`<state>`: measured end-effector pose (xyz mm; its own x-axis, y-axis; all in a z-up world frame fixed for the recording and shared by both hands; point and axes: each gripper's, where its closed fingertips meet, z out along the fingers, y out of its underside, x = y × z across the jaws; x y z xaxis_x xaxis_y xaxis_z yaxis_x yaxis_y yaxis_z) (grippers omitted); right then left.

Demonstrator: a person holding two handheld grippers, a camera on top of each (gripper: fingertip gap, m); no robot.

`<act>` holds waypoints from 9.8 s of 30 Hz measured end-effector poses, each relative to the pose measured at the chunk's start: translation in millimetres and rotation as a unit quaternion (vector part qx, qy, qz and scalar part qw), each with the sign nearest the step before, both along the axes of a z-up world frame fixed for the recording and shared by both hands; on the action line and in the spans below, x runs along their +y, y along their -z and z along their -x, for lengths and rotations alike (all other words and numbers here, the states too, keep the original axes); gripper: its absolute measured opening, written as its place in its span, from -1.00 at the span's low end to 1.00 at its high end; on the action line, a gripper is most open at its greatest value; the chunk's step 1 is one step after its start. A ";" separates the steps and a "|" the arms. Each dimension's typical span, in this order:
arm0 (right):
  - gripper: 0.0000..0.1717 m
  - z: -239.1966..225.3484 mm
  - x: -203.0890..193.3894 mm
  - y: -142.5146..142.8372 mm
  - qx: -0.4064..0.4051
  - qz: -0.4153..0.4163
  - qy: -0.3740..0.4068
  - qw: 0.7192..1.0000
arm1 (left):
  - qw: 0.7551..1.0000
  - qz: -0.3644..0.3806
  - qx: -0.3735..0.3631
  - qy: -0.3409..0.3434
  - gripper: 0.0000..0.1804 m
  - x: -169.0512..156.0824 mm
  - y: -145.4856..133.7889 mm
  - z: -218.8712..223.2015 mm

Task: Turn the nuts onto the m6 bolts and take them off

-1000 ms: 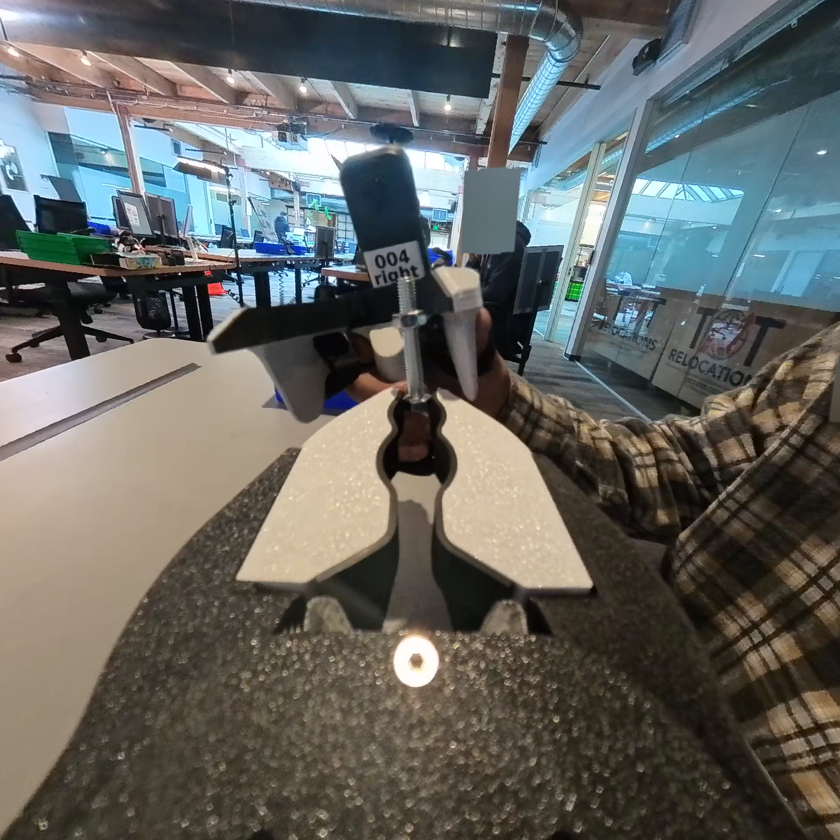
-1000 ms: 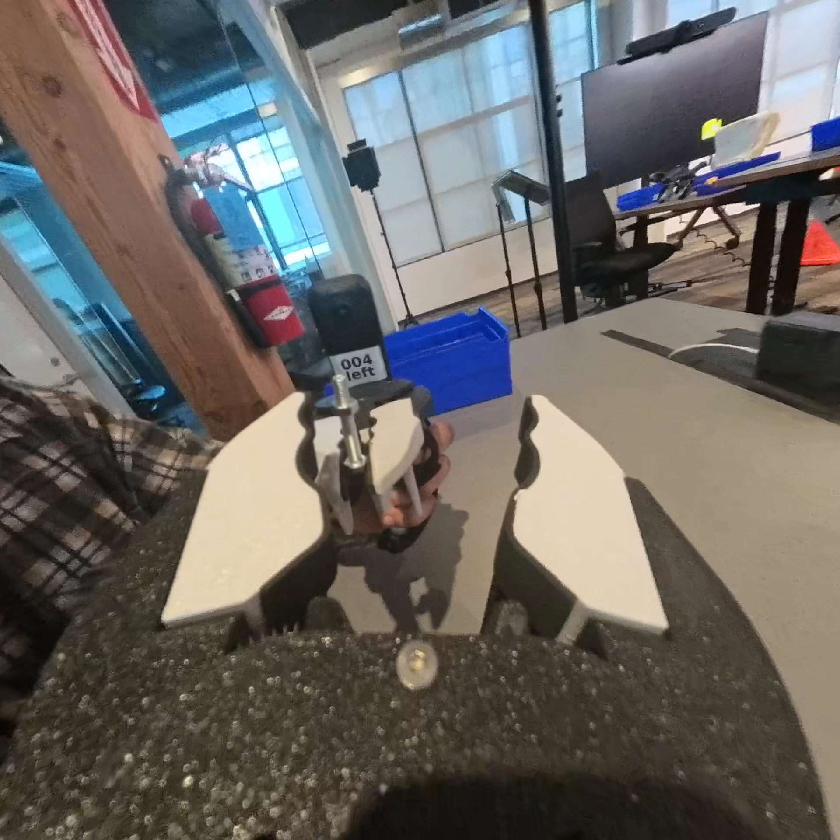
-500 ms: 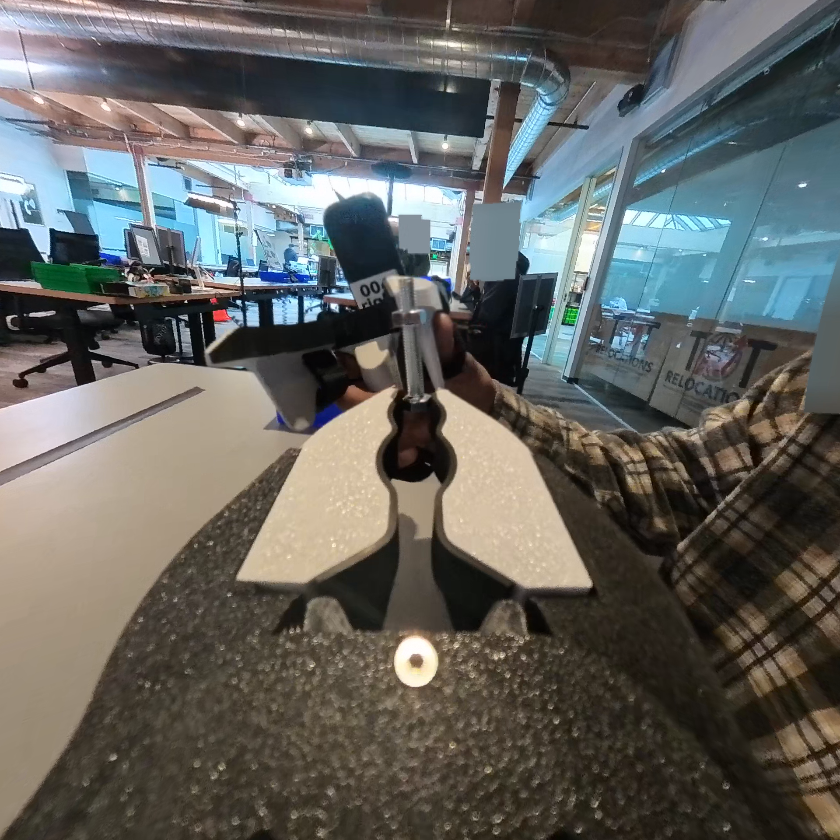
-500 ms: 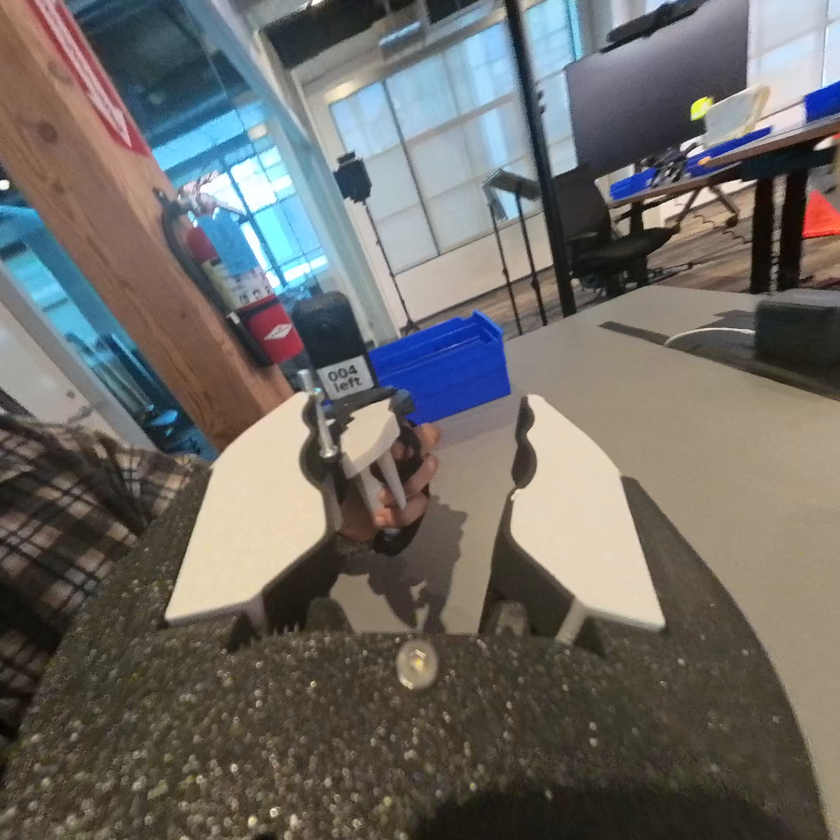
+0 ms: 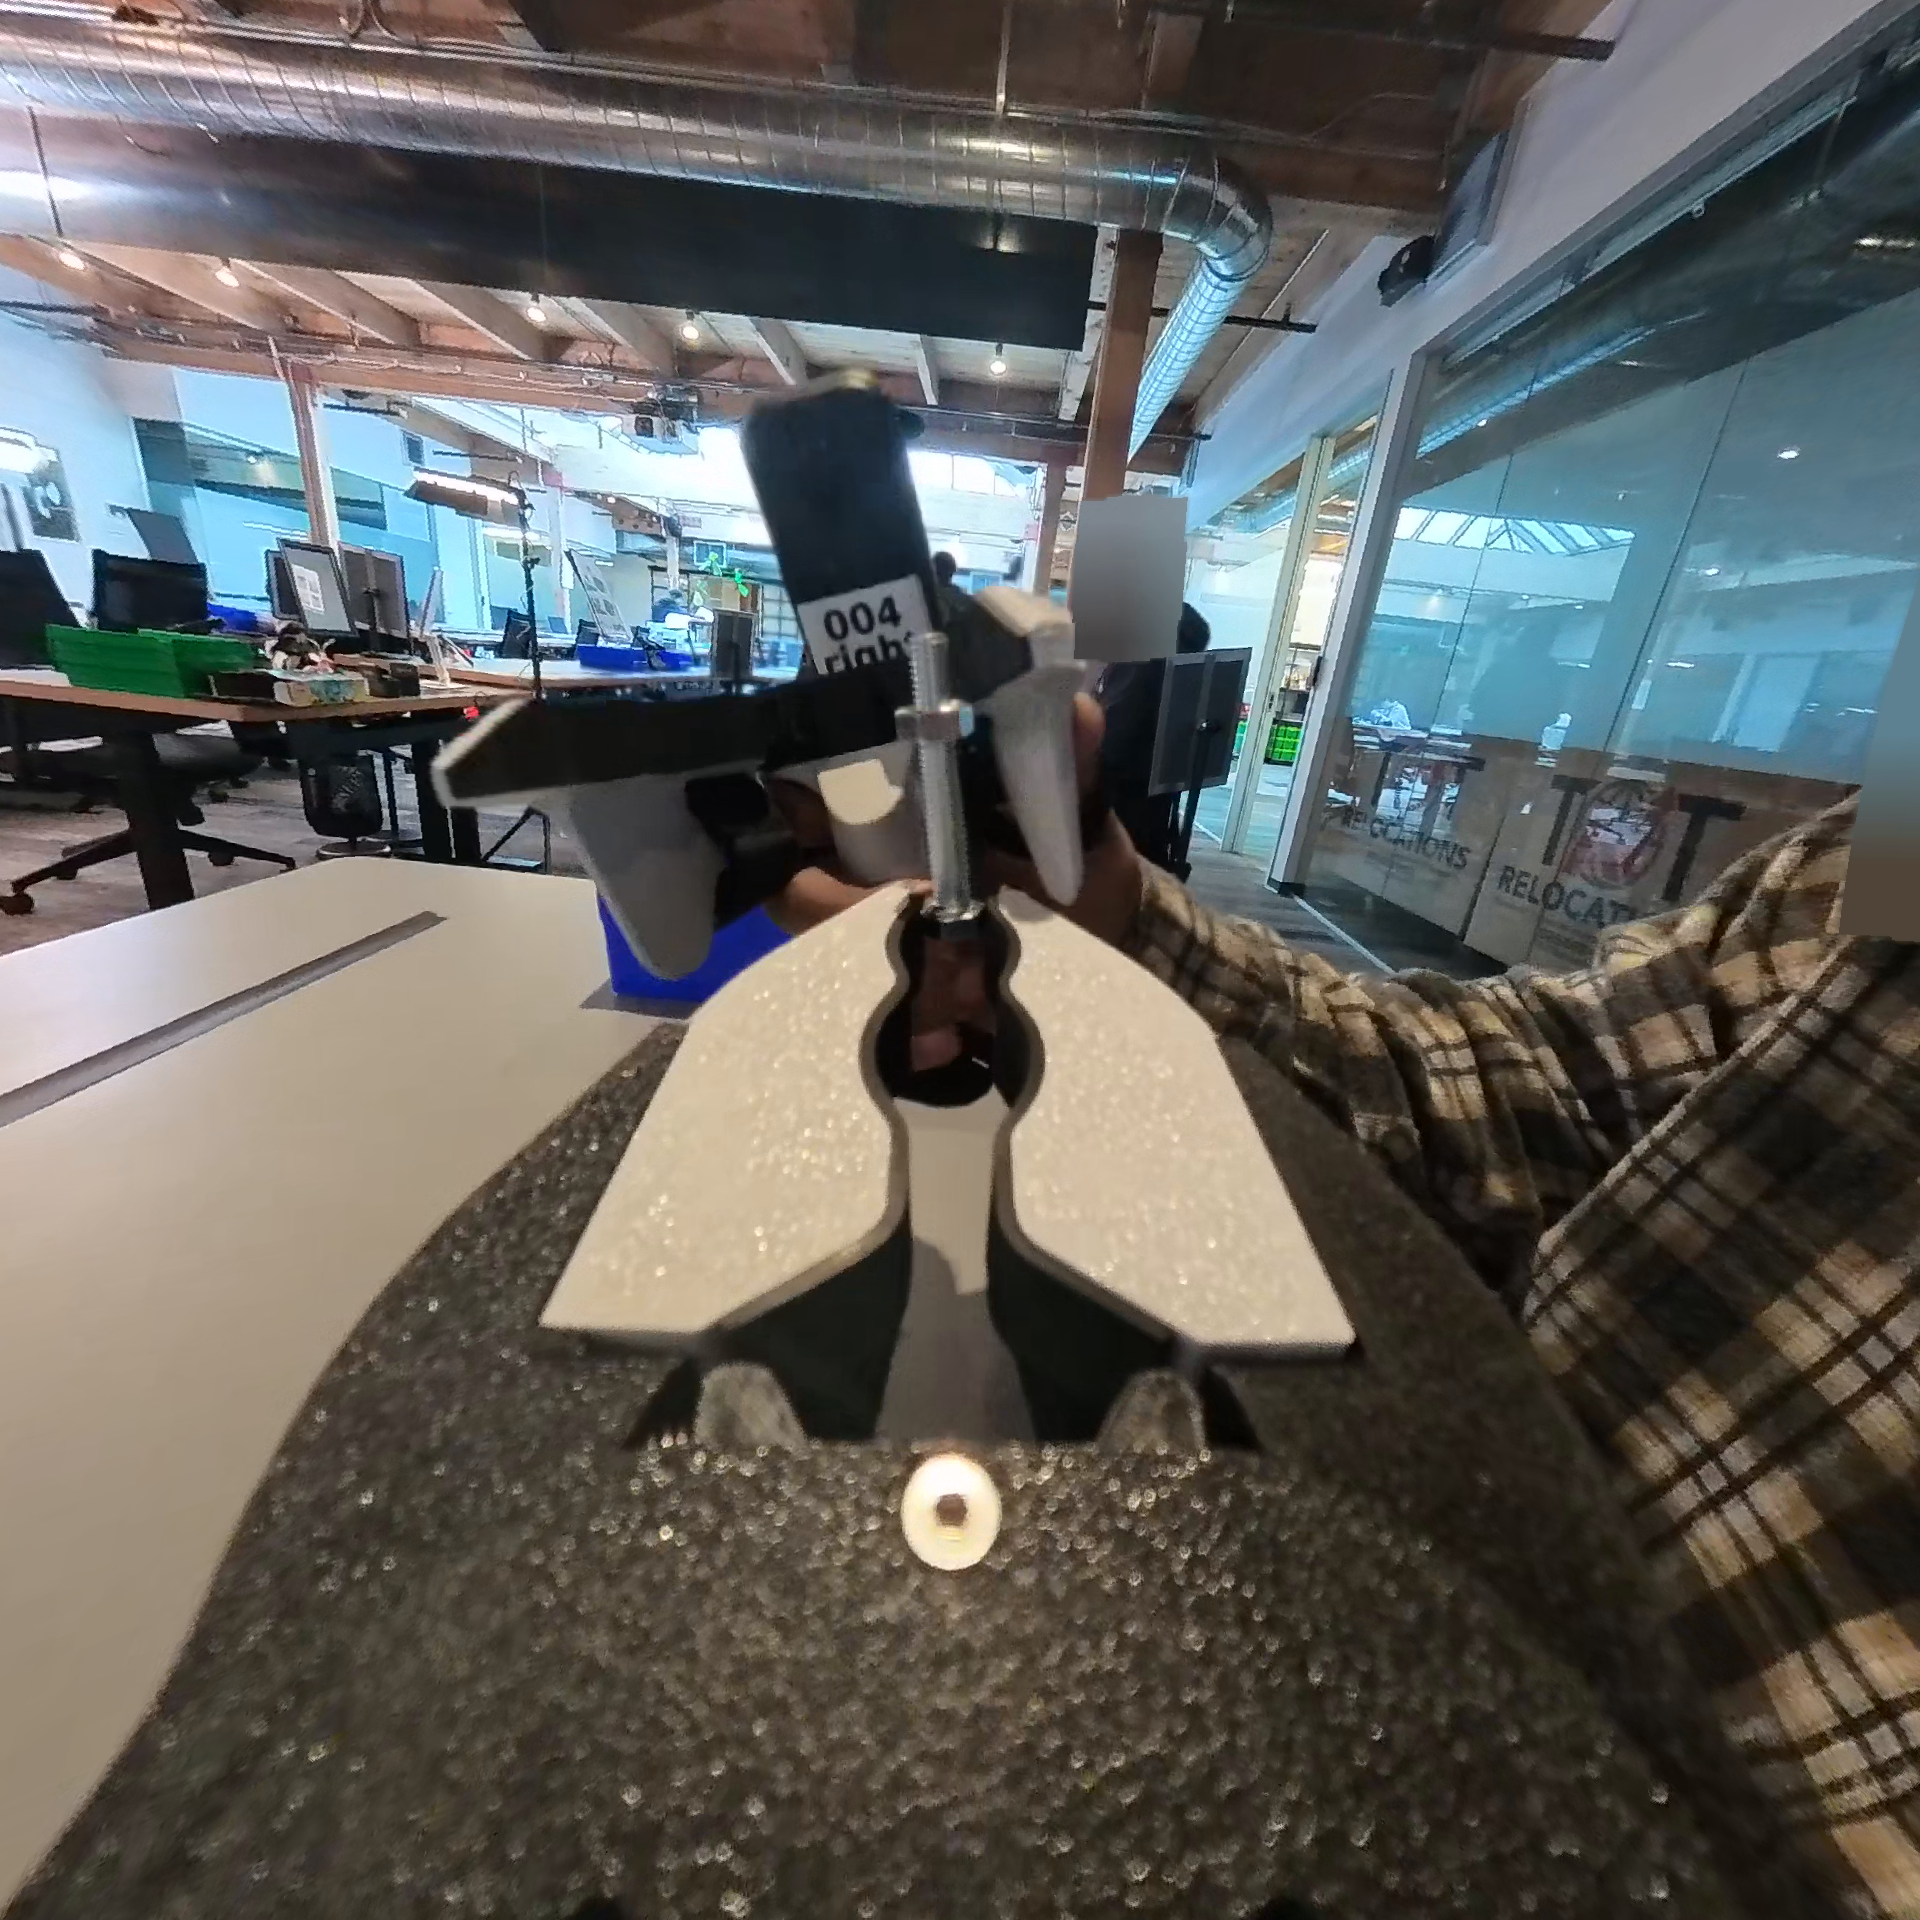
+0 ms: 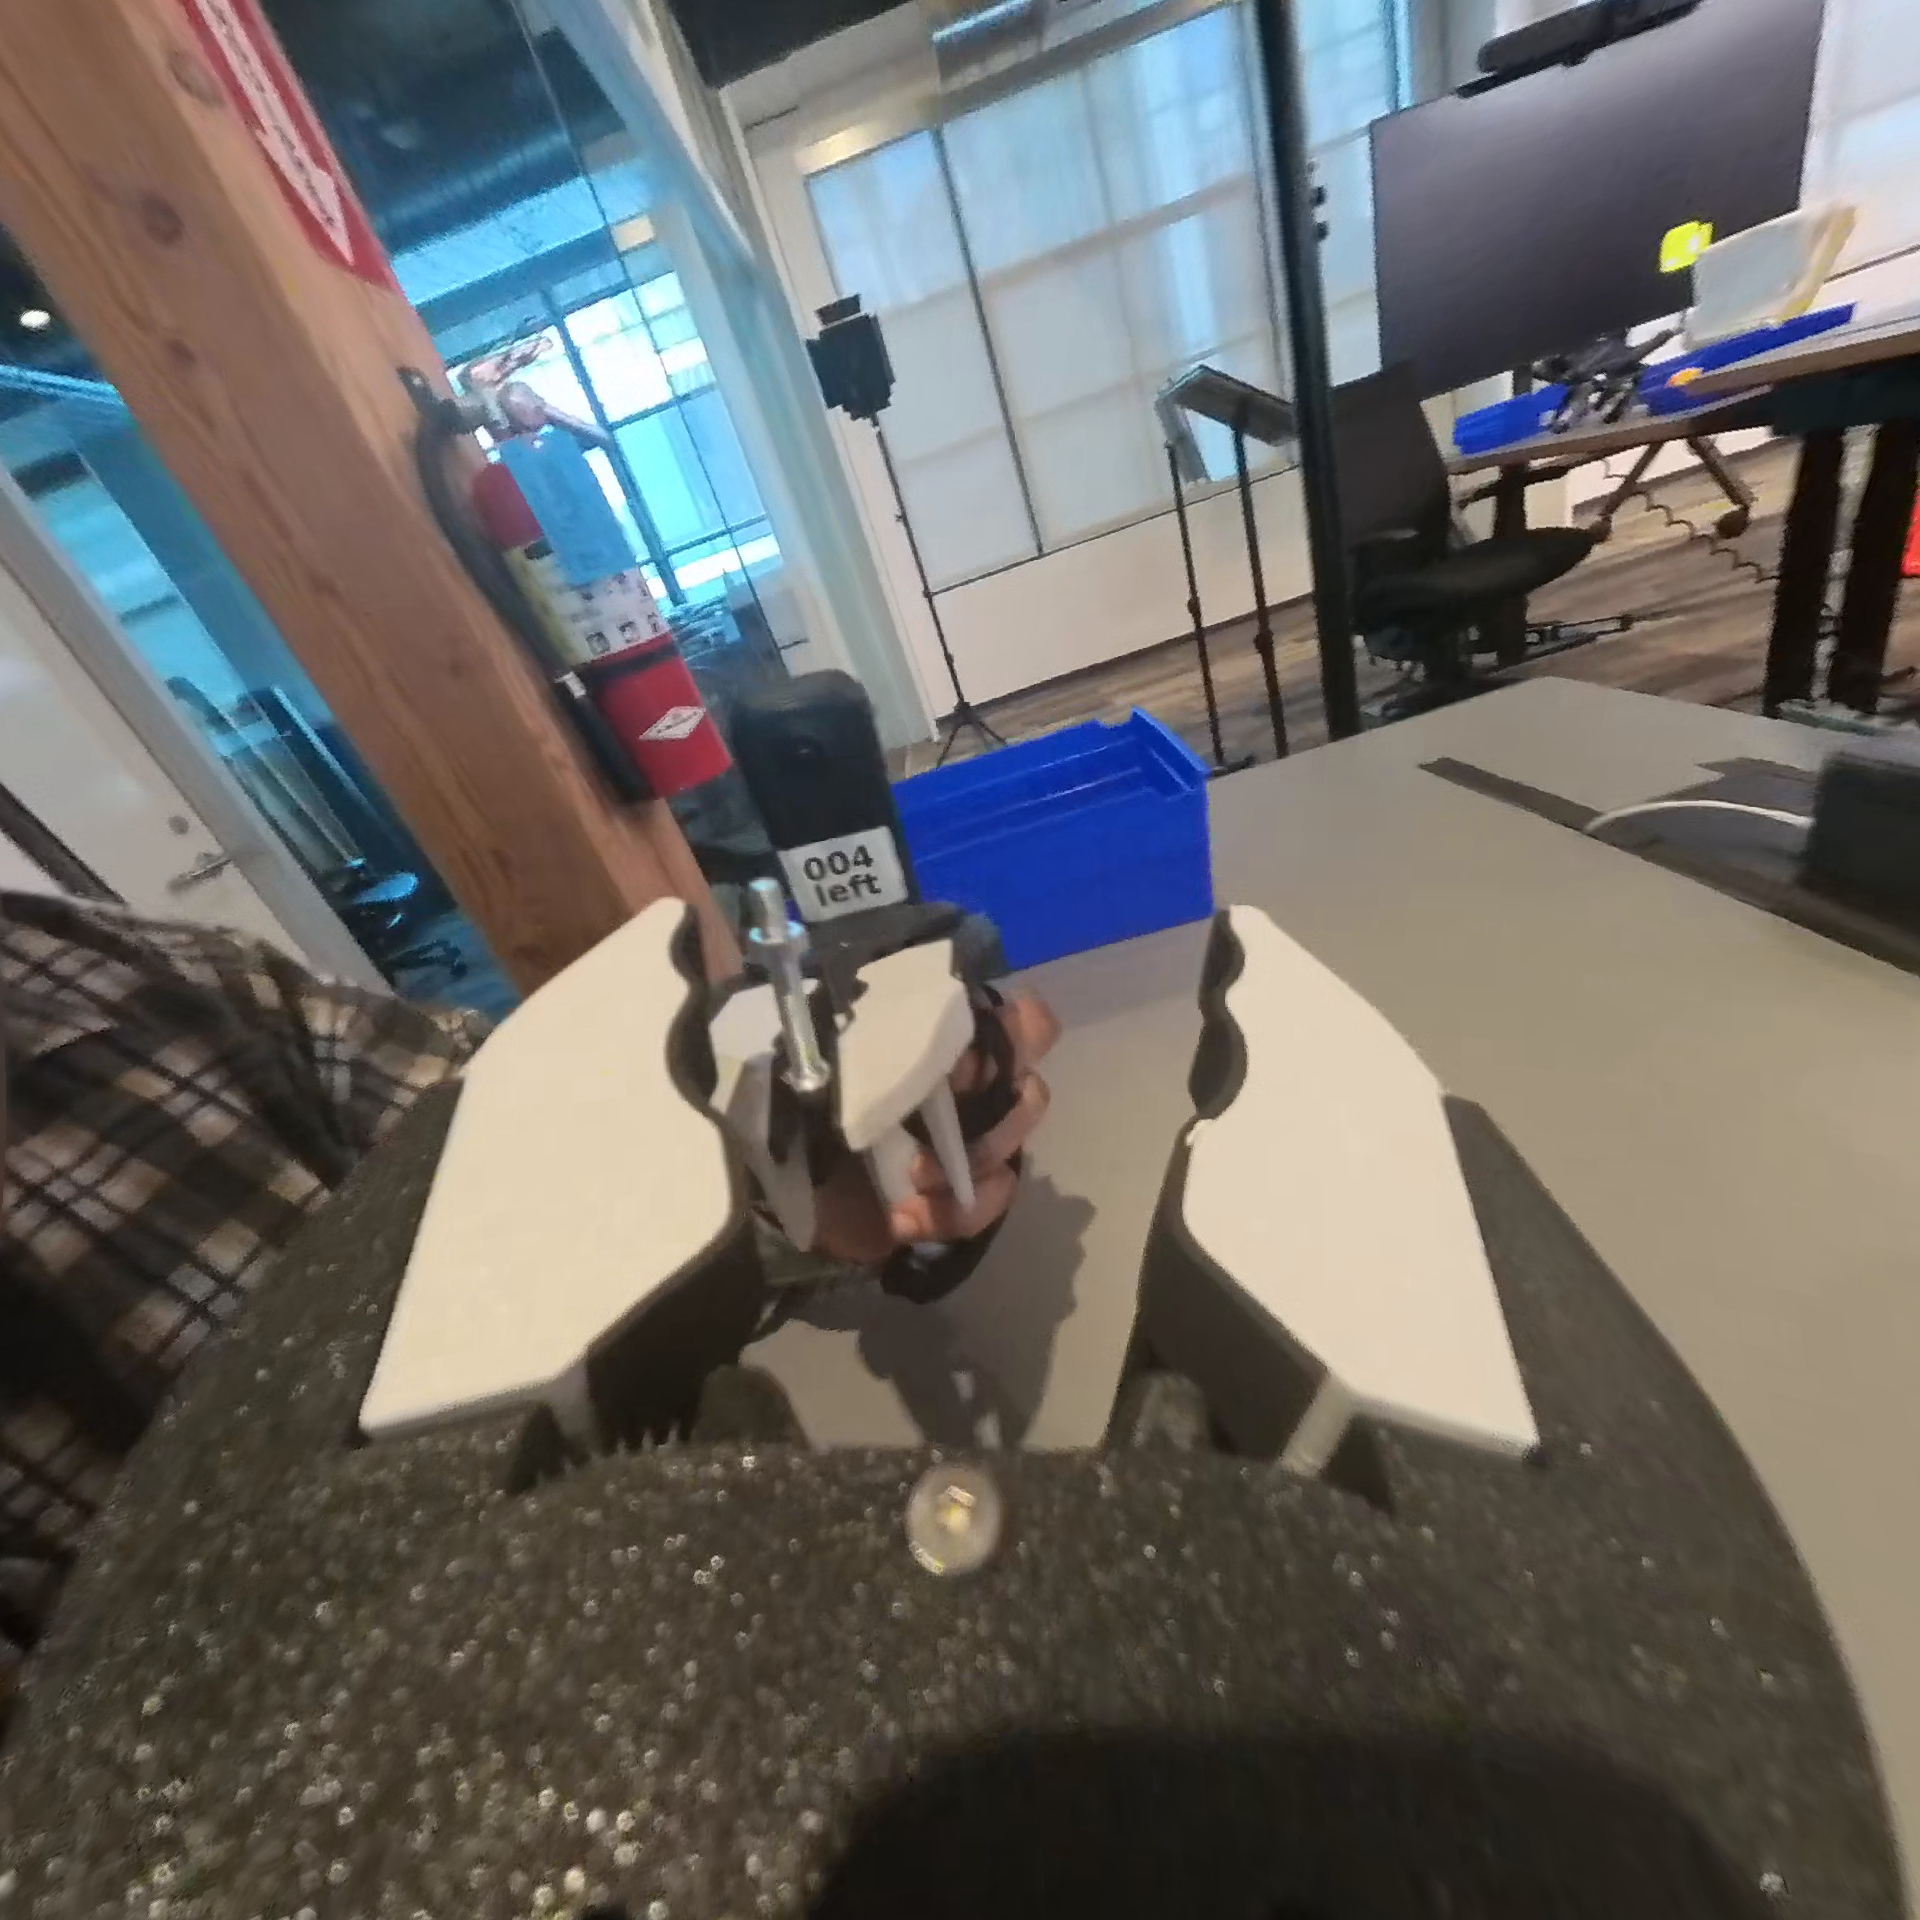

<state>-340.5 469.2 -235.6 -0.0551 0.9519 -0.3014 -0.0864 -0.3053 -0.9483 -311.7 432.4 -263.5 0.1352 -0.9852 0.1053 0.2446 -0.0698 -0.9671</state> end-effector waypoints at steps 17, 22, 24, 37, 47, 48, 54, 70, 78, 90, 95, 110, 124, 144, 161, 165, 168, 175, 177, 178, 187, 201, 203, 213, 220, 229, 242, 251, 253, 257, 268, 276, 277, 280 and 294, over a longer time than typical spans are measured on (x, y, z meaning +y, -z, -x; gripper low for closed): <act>0.05 -4.7 9.0 5.7 -0.043 -0.025 0.027 0.998 | 1.000 0.004 -0.007 0.000 -0.89 -0.4 -2.0 0.4; 0.04 -1.5 0.0 -6.8 -0.009 -0.021 0.004 1.000 | 1.000 0.003 -0.007 0.001 -0.89 -0.8 -2.1 -0.2; 0.04 2.1 -3.5 -7.3 -0.008 -0.024 -0.003 1.000 | 1.000 0.004 -0.012 0.002 -0.89 -1.7 -2.9 -0.3; -0.33 -5.3 -11.5 -6.2 -0.011 -0.022 -0.026 0.999 | 1.000 0.000 -0.022 0.002 -0.89 -2.9 -7.1 2.6; -0.88 -2.6 -33.4 -3.1 -0.068 -0.038 -0.087 0.993 | 1.000 0.001 0.006 -0.006 -0.89 0.8 1.0 -0.9; -0.89 -2.3 -33.0 -0.7 -0.081 -0.040 -0.088 0.992 | 1.000 0.001 0.015 -0.007 -0.89 1.8 3.6 -1.9; -0.89 -4.2 -31.4 7.2 -0.122 -0.046 -0.086 0.988 | 0.999 0.015 0.039 -0.002 -0.88 4.3 12.0 -6.3; -0.89 -6.6 -27.9 15.9 -0.109 -0.033 -0.083 0.990 | 0.999 0.029 0.035 -0.009 -0.68 10.9 12.3 -2.1; -0.89 -5.1 -28.3 21.4 -0.106 -0.027 -0.084 0.990 | 0.999 0.010 0.040 -0.009 -0.93 7.5 12.3 -0.6; -0.58 -5.6 -19.9 16.0 -0.071 -0.042 -0.040 0.996 | 0.999 0.029 0.035 0.004 -0.95 5.9 14.2 1.9; -0.36 -0.6 -14.6 14.0 -0.055 -0.050 -0.011 0.997 | 0.999 0.032 0.027 0.004 -0.95 5.3 11.8 2.1; -0.22 -4.4 0.5 17.9 -0.067 -0.042 0.013 0.997 | 1.000 0.018 0.004 0.003 -0.95 1.9 1.3 7.4; -0.12 -4.7 -3.0 5.9 -0.029 -0.033 0.010 0.999 | 1.000 0.017 0.001 0.009 -0.95 0.0 0.4 5.9; -0.12 -2.4 -10.8 5.7 -0.036 -0.050 0.012 0.998 | 1.000 0.014 -0.004 0.017 -0.95 -4.1 -2.0 3.6; -0.14 -13.6 -0.9 3.9 -0.026 -0.050 0.030 0.998 | 1.000 0.011 -0.002 0.015 -0.95 -4.3 -2.3 4.1; -0.13 8.2 -15.2 10.3 -0.062 -0.077 0.002 0.995 | 1.000 0.009 0.003 0.017 -0.95 -6.1 -0.7 1.1; -0.13 -3.6 -4.5 11.4 -0.063 -0.072 0.024 0.995 | 1.000 0.009 0.002 0.013 -0.95 -4.1 -1.1 3.3; -0.12 5.2 -11.9 8.6 -0.065 -0.085 0.012 0.994 | 1.000 0.006 0.011 0.015 -0.95 -6.3 1.2 -0.4; -0.09 -0.3 -5.9 10.0 -0.068 -0.083 0.023 0.994 | 1.000 0.006 0.013 0.008 -0.95 -4.2 2.2 0.6; -0.12 -6.4 -2.3 9.2 -0.064 -0.079 0.031 0.994 | 1.000 0.006 0.011 0.008 -0.95 -3.6 1.3 2.0; -0.13 -2.0 -8.1 10.0 -0.070 -0.094 0.023 0.993 | 1.000 0.002 0.014 0.009 -0.95 -5.3 1.3 0.5; -0.15 -14.3 -6.0 -0.7 -0.031 -0.079 0.028 0.996 | 1.000 0.000 0.009 0.011 -0.95 -5.9 -1.5 2.5; -0.14 -2.8 -15.7 -0.9 -0.035 -0.088 0.008 0.995 | 1.000 -0.001 0.013 0.013 -0.95 -7.2 -0.1 0.2; -0.11 -1.5 -18.6 0.9 -0.036 -0.092 0.003 0.995 | 1.000 0.002 0.013 0.016 -0.95 -7.4 1.1 -0.8; -0.12 -11.2 -9.3 5.4 -0.044 -0.083 0.021 0.995 | 1.000 -0.001 0.013 0.012 -0.95 -7.0 0.6 0.1; -0.11 -9.7 -7.5 8.5 -0.056 -0.079 0.037 0.995 | 1.000 -0.001 0.015 0.009 -0.95 -6.2 1.6 -0.5; -0.12 -13.5 -10.9 9.8 -0.069 -0.092 0.044 0.992 | 1.000 -0.006 0.018 0.007 -0.95 -6.7 0.8 -0.8; -0.49 -1.1 -34.9 11.1 -0.084 -0.086 -0.017 0.993 | 1.000 -0.011 0.024 0.004 -0.95 -7.2 1.8 -2.1; -0.63 -0.7 -38.5 9.9 -0.078 -0.083 -0.030 0.993 | 1.000 -0.012 0.025 0.004 -0.95 -7.5 1.9 -2.4; -0.70 -1.6 -39.5 9.9 -0.077 -0.084 -0.035 0.993 | 1.000 -0.013 0.024 0.002 -0.95 -7.5 1.0 -1.9; -0.47 -4.0 -32.5 1.7 -0.058 -0.076 -0.017 0.995 | 1.000 -0.015 0.023 0.002 -0.95 -7.9 0.4 -2.1; -0.37 -10.2 -26.3 0.6 -0.037 -0.065 -0.019 0.997 | 1.000 -0.014 0.022 0.002 -0.95 -7.5 0.0 -1.4; -0.35 -5.6 -27.7 2.7 -0.046 -0.073 -0.020 0.996 | 1.000 -0.015 0.024 0.002 -0.95 -7.9 0.4 -2.2; -0.33 -4.6 -21.3 5.2 -0.061 -0.082 -0.004 0.995 | 1.000 -0.017 0.027 -0.001 -0.95 -7.4 0.8 -2.1; -0.34 -10.9 -17.7 3.4 -0.063 -0.079 0.010 0.995 | 1.000 -0.017 0.021 0.000 -0.95 -7.7 -1.6 -0.2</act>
<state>-329.6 451.5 -239.0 -0.0076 0.9886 -0.1507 0.0311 -0.1504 -0.9881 -311.5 424.7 -261.9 0.1398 -0.9879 0.0665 0.2040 -0.0370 -0.9783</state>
